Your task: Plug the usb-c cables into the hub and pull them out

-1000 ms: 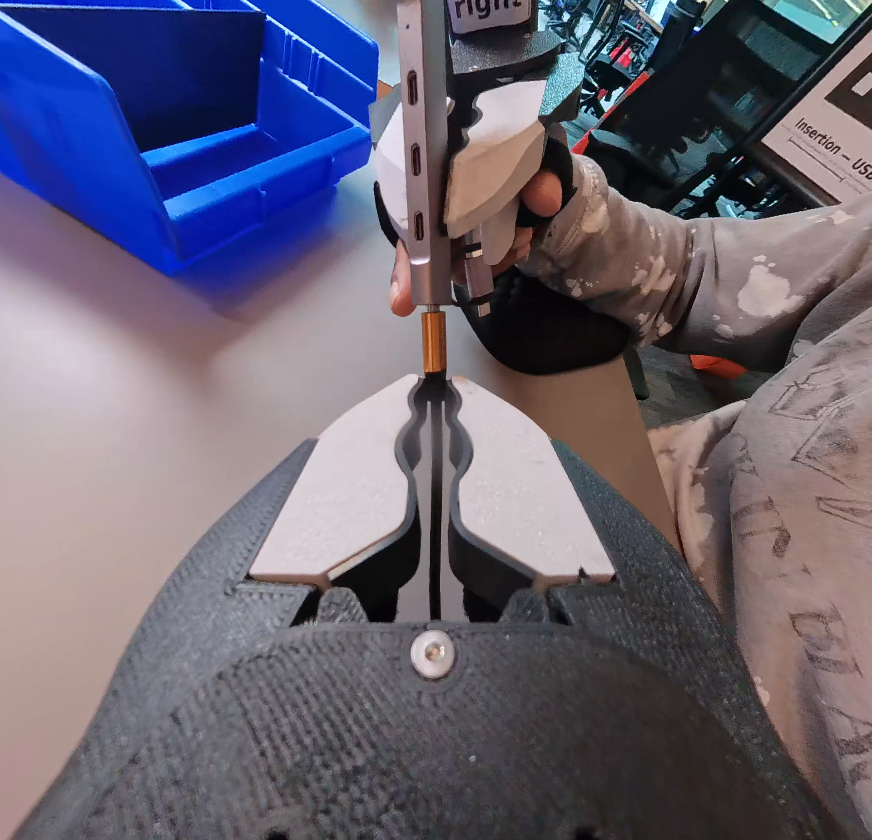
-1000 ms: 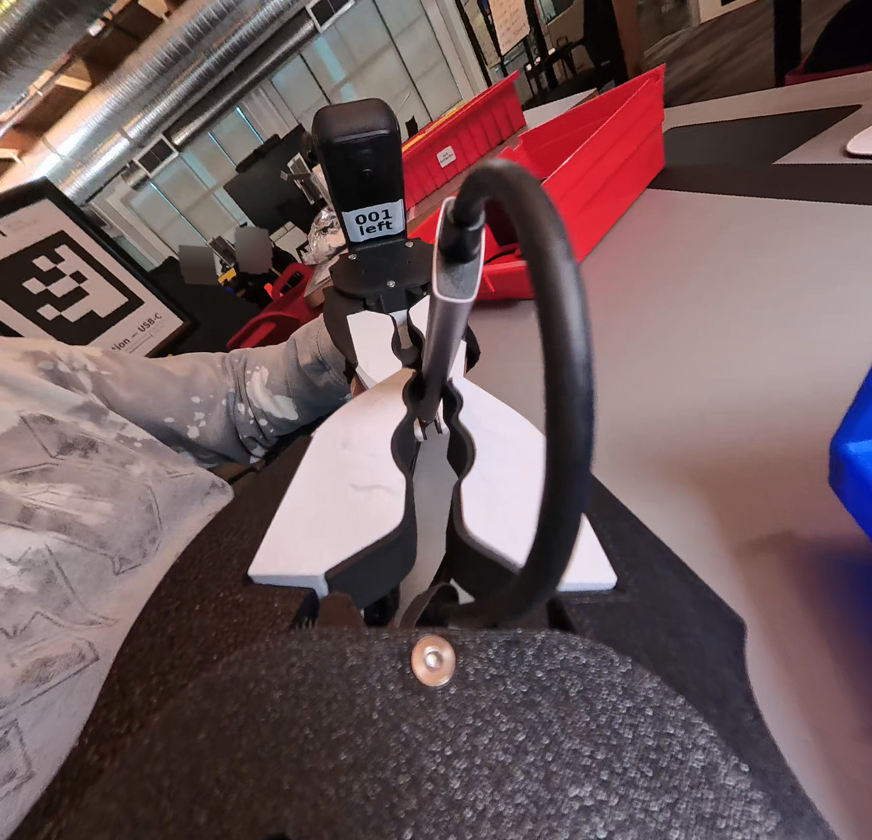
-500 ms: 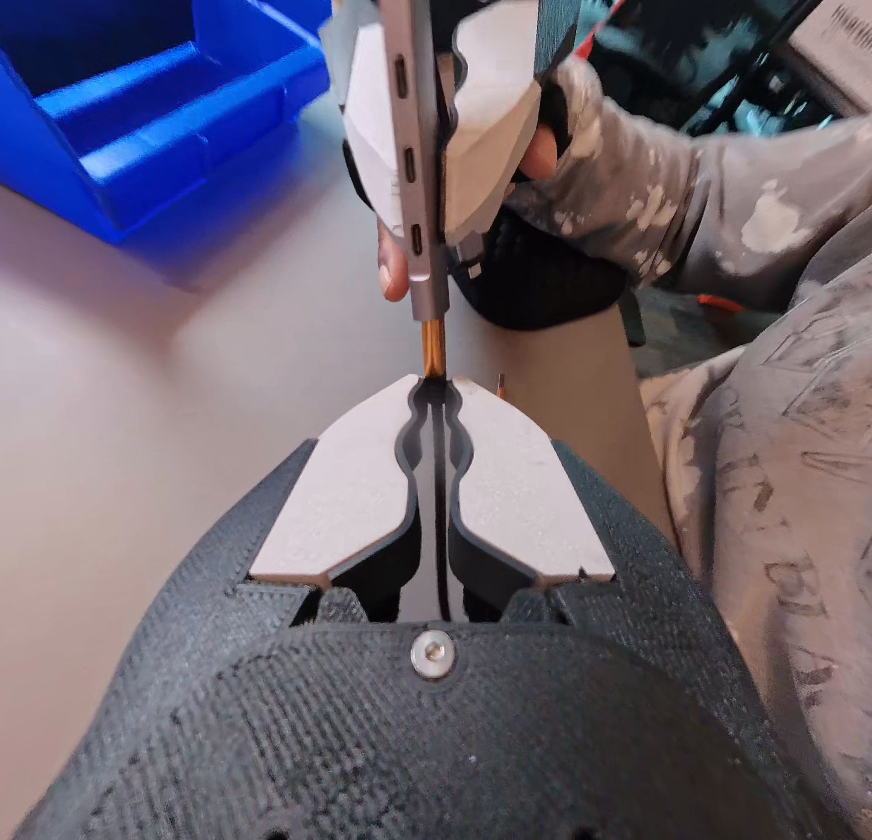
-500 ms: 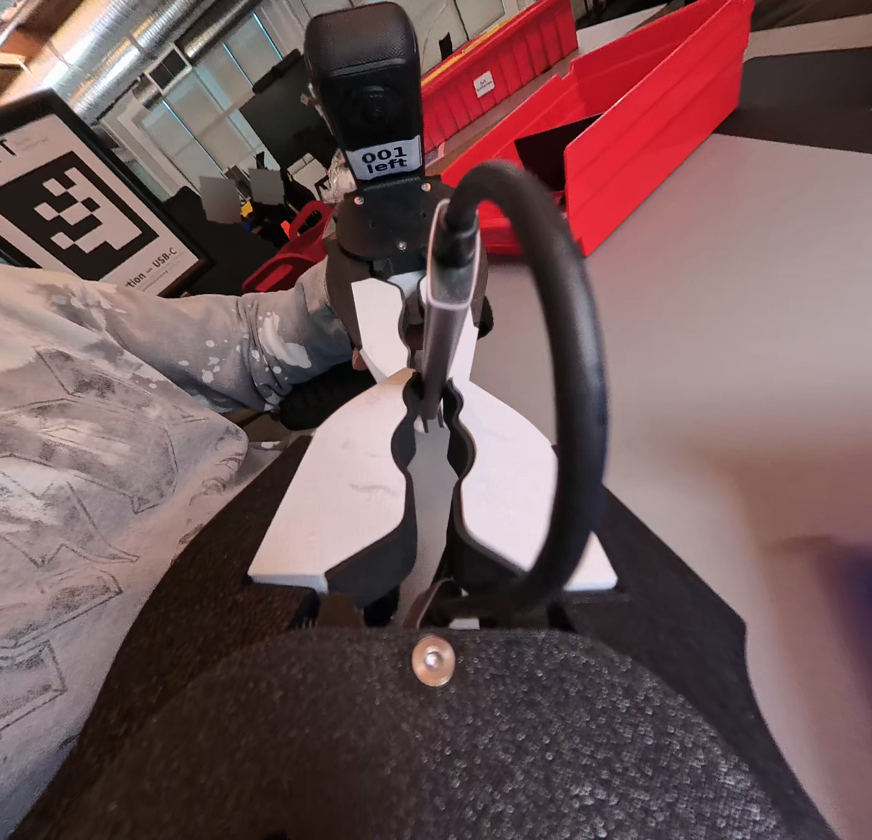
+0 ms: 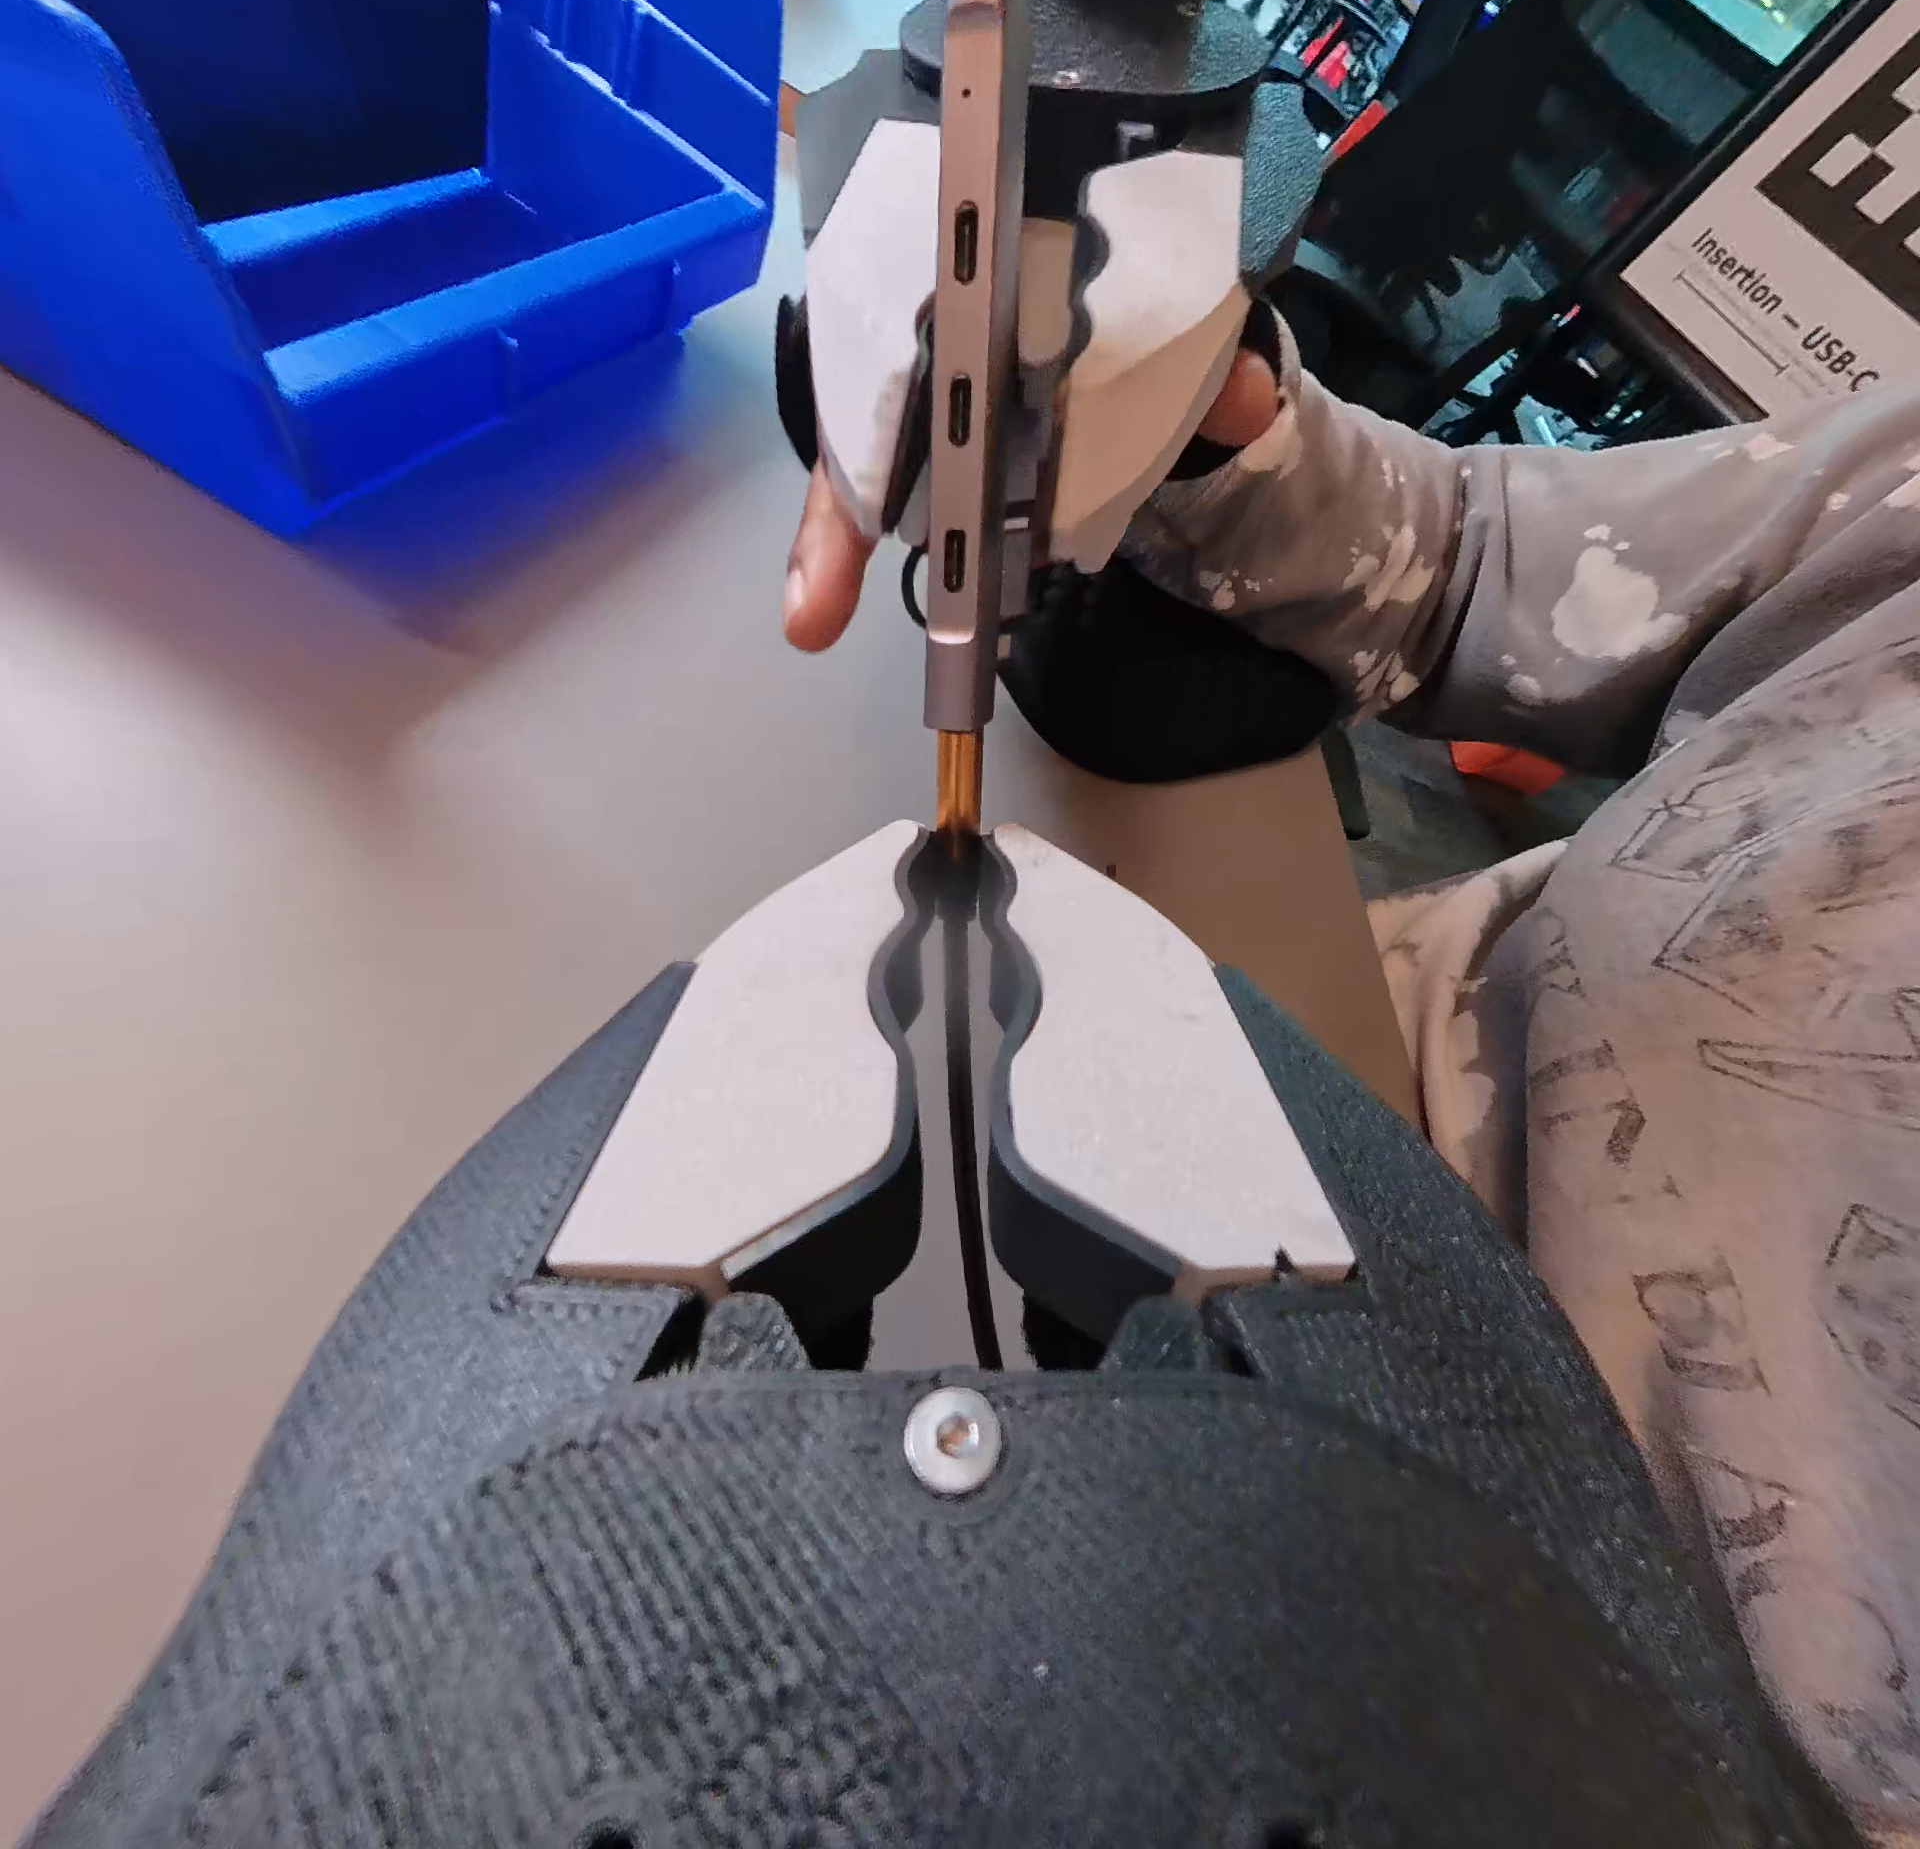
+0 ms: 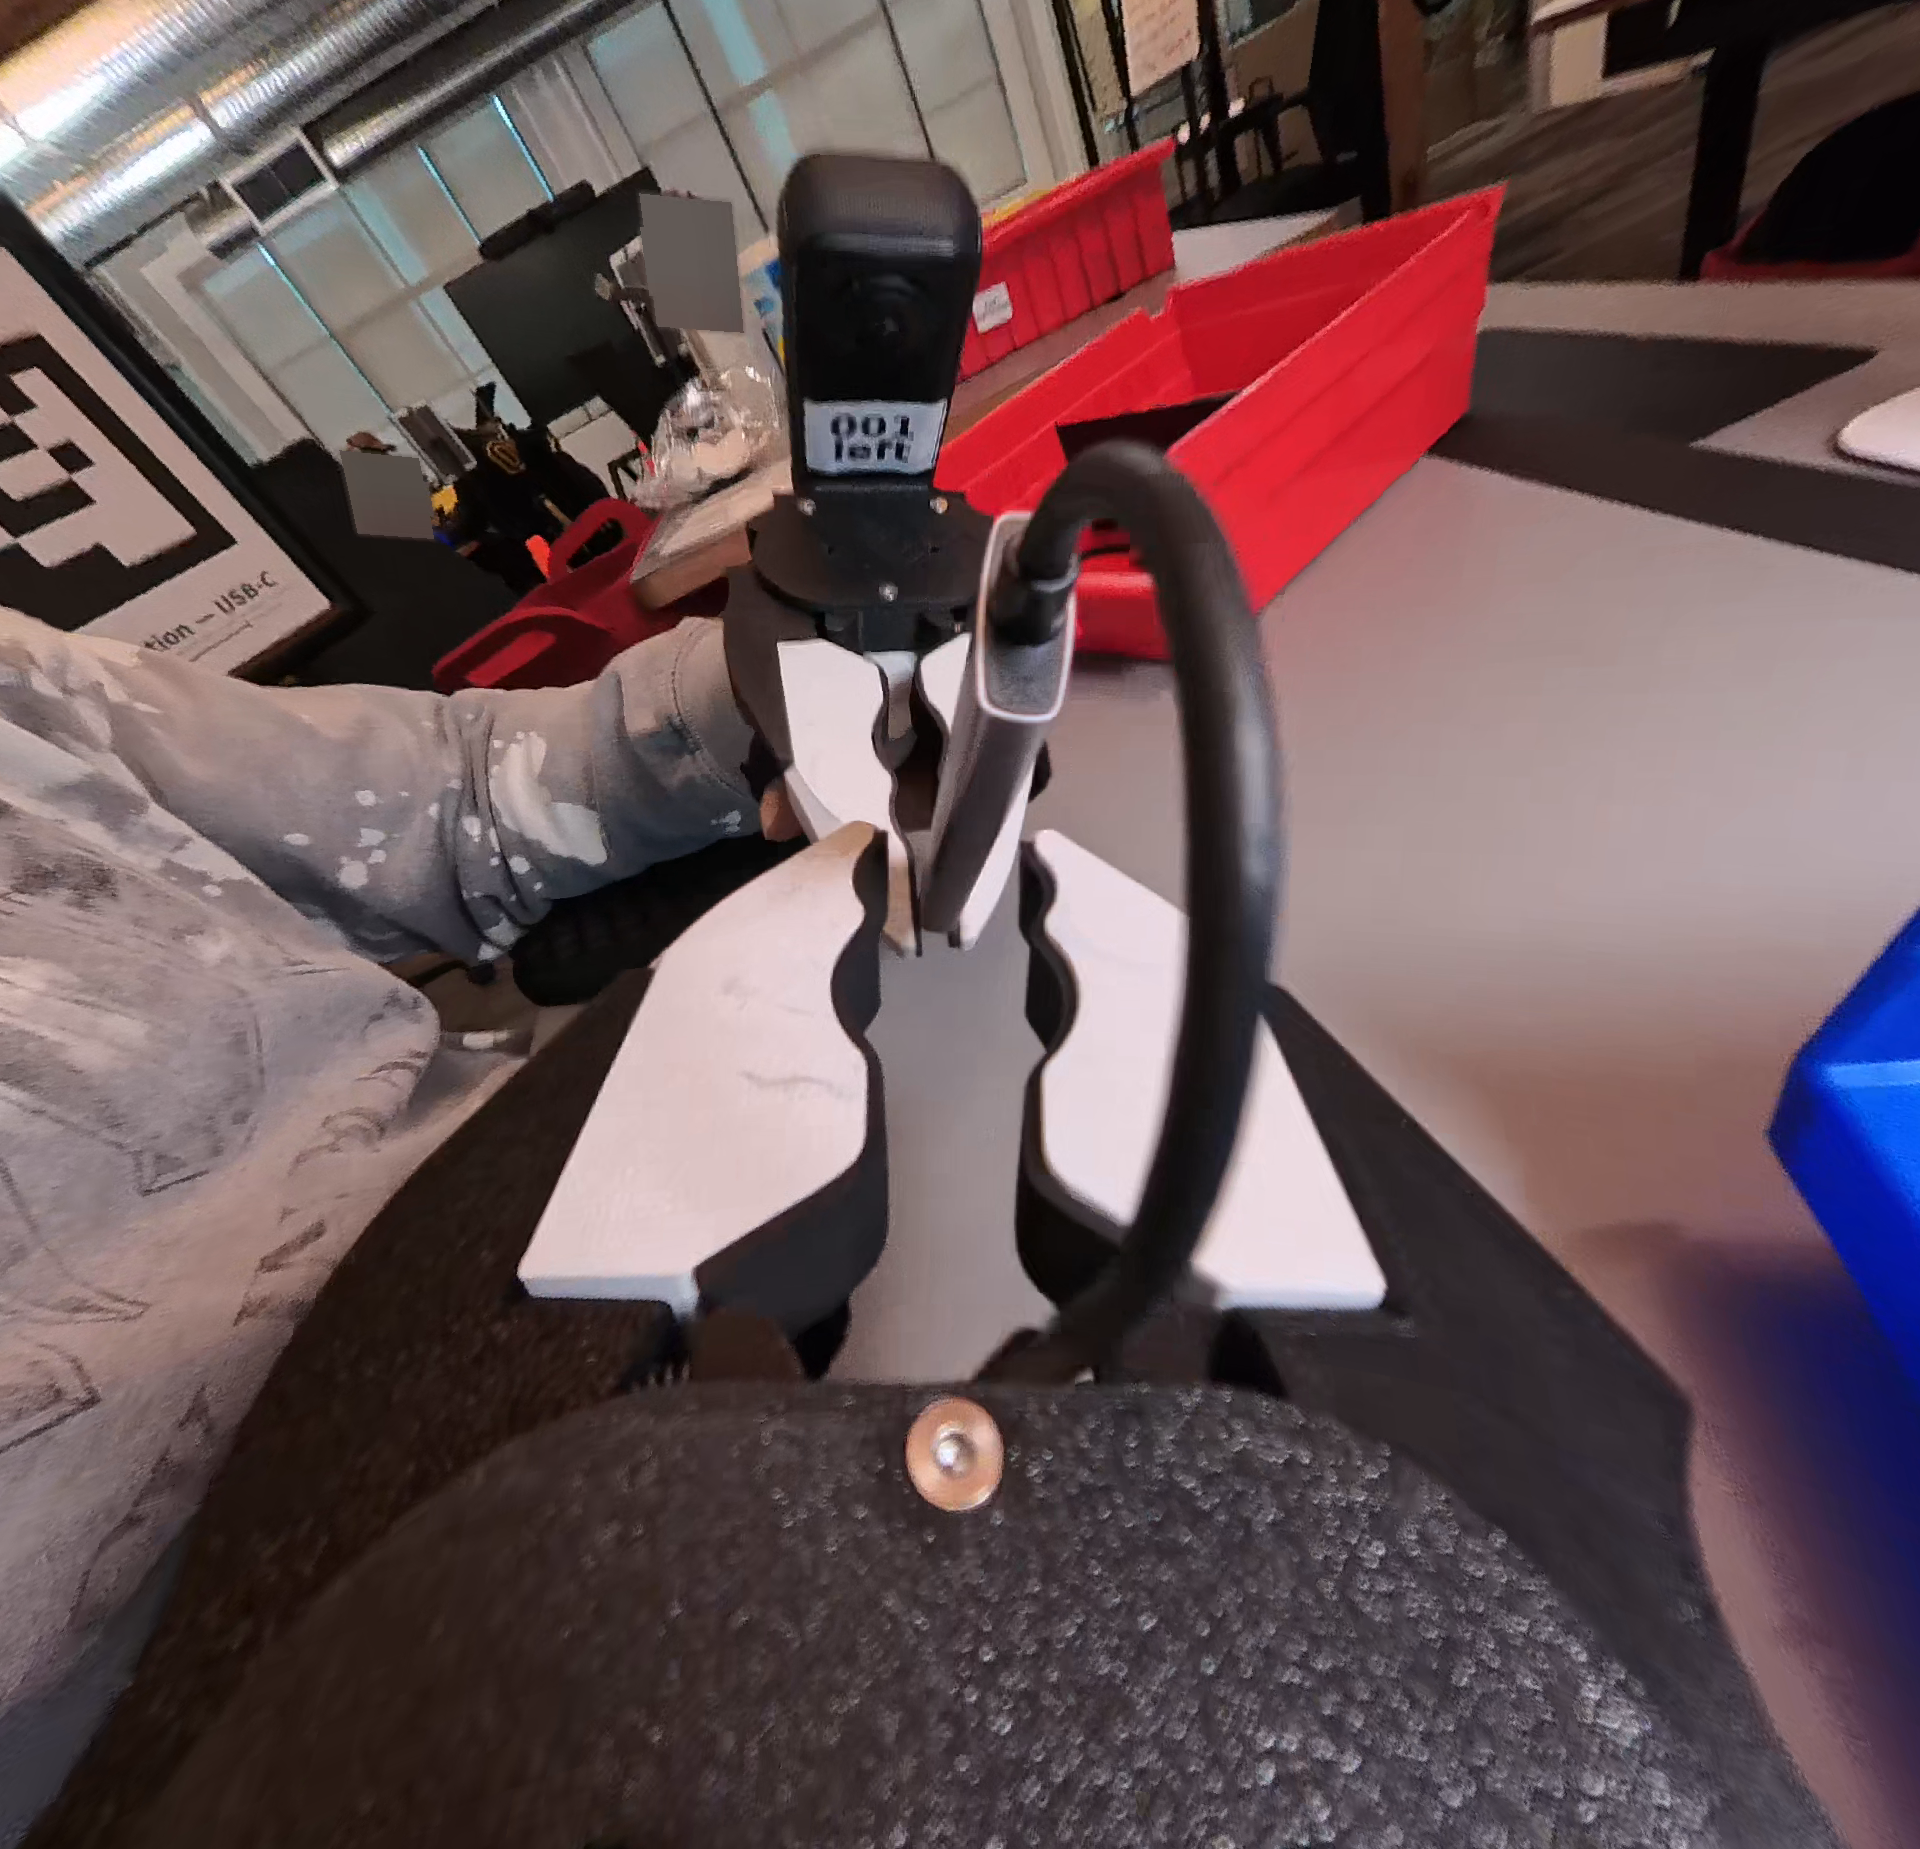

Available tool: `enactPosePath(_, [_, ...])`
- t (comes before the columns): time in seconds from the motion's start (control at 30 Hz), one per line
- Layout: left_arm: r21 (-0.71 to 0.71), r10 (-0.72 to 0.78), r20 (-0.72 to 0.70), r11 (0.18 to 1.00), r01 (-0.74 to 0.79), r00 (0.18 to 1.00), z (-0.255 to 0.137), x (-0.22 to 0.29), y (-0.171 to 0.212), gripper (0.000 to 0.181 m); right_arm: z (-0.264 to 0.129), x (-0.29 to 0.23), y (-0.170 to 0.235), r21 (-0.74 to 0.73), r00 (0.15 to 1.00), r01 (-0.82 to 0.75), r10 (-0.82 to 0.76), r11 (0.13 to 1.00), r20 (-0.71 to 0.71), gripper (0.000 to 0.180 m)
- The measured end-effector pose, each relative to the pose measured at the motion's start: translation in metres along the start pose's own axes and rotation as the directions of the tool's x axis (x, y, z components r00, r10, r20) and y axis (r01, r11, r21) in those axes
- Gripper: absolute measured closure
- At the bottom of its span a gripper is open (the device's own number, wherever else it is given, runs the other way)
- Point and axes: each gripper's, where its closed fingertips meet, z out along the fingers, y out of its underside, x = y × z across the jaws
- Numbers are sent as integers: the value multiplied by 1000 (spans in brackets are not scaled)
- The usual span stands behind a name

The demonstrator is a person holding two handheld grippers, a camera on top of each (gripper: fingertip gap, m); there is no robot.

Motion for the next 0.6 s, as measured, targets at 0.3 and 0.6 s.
enactPosePath(0.3, [93,115,221,986,-138,968,-80,-13,-39,157,-13,-13,-11,60,989,149,-150,987,10,171])
enactPosePath(0.6, [-386,165,771,889,246,615,-285,-160,52,152,-23,-7,-14,130,987,160,-161,979,-6,170])
